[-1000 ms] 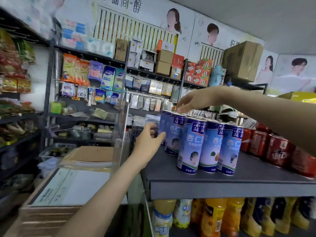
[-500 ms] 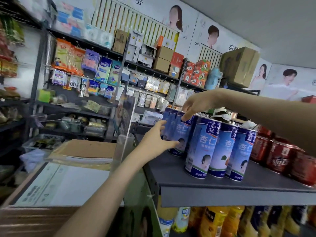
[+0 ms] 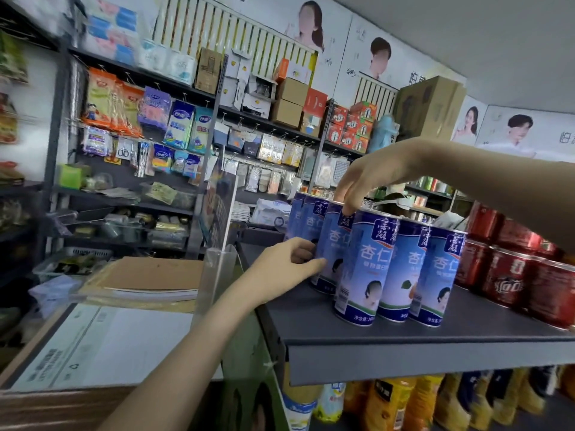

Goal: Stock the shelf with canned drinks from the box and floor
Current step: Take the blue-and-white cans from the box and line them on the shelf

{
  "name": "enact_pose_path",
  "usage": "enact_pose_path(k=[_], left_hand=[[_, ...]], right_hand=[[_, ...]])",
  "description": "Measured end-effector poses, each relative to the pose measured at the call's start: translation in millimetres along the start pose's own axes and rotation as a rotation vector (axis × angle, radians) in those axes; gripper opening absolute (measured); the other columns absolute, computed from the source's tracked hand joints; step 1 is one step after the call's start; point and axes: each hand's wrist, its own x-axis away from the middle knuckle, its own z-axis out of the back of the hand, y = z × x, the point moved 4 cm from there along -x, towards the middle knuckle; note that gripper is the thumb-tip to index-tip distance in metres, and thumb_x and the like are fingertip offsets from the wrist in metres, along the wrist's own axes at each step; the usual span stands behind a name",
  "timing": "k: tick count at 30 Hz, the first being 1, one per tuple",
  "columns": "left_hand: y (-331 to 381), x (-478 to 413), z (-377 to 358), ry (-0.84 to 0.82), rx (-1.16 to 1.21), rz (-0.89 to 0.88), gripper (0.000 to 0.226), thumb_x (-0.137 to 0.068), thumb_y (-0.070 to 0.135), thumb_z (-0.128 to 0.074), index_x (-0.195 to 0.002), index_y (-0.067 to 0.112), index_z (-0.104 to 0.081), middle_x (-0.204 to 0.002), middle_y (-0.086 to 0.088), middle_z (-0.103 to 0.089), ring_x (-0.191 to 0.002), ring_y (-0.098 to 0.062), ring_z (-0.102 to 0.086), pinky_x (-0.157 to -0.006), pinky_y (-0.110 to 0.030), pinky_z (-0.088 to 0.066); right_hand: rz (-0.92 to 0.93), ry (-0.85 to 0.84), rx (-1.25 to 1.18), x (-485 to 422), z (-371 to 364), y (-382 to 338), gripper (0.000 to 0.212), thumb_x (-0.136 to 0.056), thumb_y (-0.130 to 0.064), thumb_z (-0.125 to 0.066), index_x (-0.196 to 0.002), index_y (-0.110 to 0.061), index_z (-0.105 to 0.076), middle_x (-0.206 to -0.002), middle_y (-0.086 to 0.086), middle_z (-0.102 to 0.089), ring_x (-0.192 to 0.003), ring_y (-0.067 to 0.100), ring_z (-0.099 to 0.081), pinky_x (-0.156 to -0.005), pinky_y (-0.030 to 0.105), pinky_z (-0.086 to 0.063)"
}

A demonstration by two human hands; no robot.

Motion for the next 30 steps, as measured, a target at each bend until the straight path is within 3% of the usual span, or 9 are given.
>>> enact_pose_path(k=[2,5,8,10,12,14,18,24,30], left_hand=[[7.0,5.4,4.0,0.011,0.046,-0.027,0.047,-0.081,0.062,-0.057,-0.114,0.028,-0.057,-0.114,0.012,-0.063,-0.106,-0.002,-0.057,-0.091,-0.017,-0.042],[20.3,12.7,6.1,-0.020,0.136,-0.069,0.085,-0.056,0.079,-0.060,-0.126,0.034,-0.046,-0.122,0.014,-0.056,-0.111,0.002,-0.054,-0.097,-0.021,-0.042],[40.3,17.4,-6.5,-0.113,0.067,-0.057,0.126,-0.045,0.076,-0.071,-0.146,0.038,-0.006,-0.145,0.012,-0.033,-0.132,-0.004,-0.037,-0.109,-0.030,-0.033],[50.4,18.9,-15.8,-0.138,0.004,-0.042,0.138,-0.051,0.064,-0.080,-0.142,0.043,0.021,-0.155,0.012,-0.014,-0.140,-0.007,-0.023,-0.114,-0.034,-0.026],[52.0,17.8,-20.9,-0.125,-0.019,-0.019,0.145,-0.051,0.058,-0.083,-0.137,0.042,0.033,-0.158,0.013,-0.002,-0.142,-0.008,-0.018,-0.115,-0.037,-0.025],[48.4,15.6,-23.7,-0.117,-0.022,0.020,0.148,-0.050,0.058,-0.084,-0.136,0.040,0.036,-0.159,0.012,0.000,-0.142,-0.008,-0.017,-0.116,-0.037,-0.024],[50.0,13.4,-30.1,-0.155,-0.050,0.056,0.145,-0.056,0.053,-0.084,-0.138,0.035,0.035,-0.155,0.010,-0.023,-0.136,-0.010,-0.034,-0.112,-0.034,-0.030],[54.3,10.1,-35.5,-0.192,-0.063,0.056,0.142,-0.058,0.054,-0.083,-0.141,0.032,0.030,-0.156,0.011,-0.019,-0.137,-0.009,-0.032,-0.114,-0.036,-0.028],[51.9,8.0,-32.7,-0.196,-0.065,0.053,0.140,-0.056,0.055,-0.083,-0.143,0.036,0.026,-0.155,0.012,-0.022,-0.134,-0.006,-0.035,-0.113,-0.033,-0.029]], right_hand=[[0.011,-0.002,-0.013,0.6,-0.1,1.4,0.054,-0.086,-0.031,-0.061,-0.135,-0.012,-0.047,-0.144,0.004,-0.044,-0.131,0.018,-0.042,-0.100,0.027,-0.025],[0.029,0.011,-0.036,2.9,-2.1,2.5,0.055,-0.089,-0.040,-0.054,-0.136,-0.013,-0.046,-0.145,0.002,-0.044,-0.133,0.019,-0.040,-0.100,0.026,-0.024],[0.046,0.036,-0.048,4.2,-3.8,3.3,0.053,-0.092,-0.040,-0.051,-0.137,-0.013,-0.045,-0.145,0.002,-0.044,-0.133,0.019,-0.040,-0.099,0.025,-0.025],[0.049,0.045,-0.044,4.7,-3.5,2.5,0.051,-0.092,-0.038,-0.052,-0.136,-0.013,-0.047,-0.143,0.004,-0.046,-0.131,0.020,-0.042,-0.101,0.027,-0.027],[0.061,0.039,-0.031,6.5,-2.1,0.2,0.051,-0.091,-0.037,-0.054,-0.135,-0.013,-0.048,-0.142,0.005,-0.047,-0.130,0.021,-0.043,-0.108,0.034,-0.026],[0.074,0.026,-0.016,9.5,-0.7,-1.0,0.051,-0.090,-0.037,-0.055,-0.134,-0.012,-0.049,-0.141,0.006,-0.048,-0.130,0.023,-0.044,-0.111,0.038,-0.024],[0.074,0.015,-0.010,14.1,-1.1,1.9,0.050,-0.092,-0.038,-0.052,-0.133,-0.010,-0.051,-0.139,0.008,-0.051,-0.128,0.024,-0.045,-0.104,0.033,-0.030],[0.079,-0.020,-0.054,16.2,-2.2,9.6,0.054,-0.093,-0.040,-0.048,-0.138,-0.010,-0.045,-0.143,0.006,-0.046,-0.130,0.020,-0.044,-0.110,0.035,-0.028],[0.122,0.036,-0.074,18.9,1.2,7.8,0.051,-0.096,-0.040,-0.044,-0.138,-0.011,-0.044,-0.141,0.007,-0.048,-0.122,0.017,-0.047,-0.102,0.028,-0.035]])
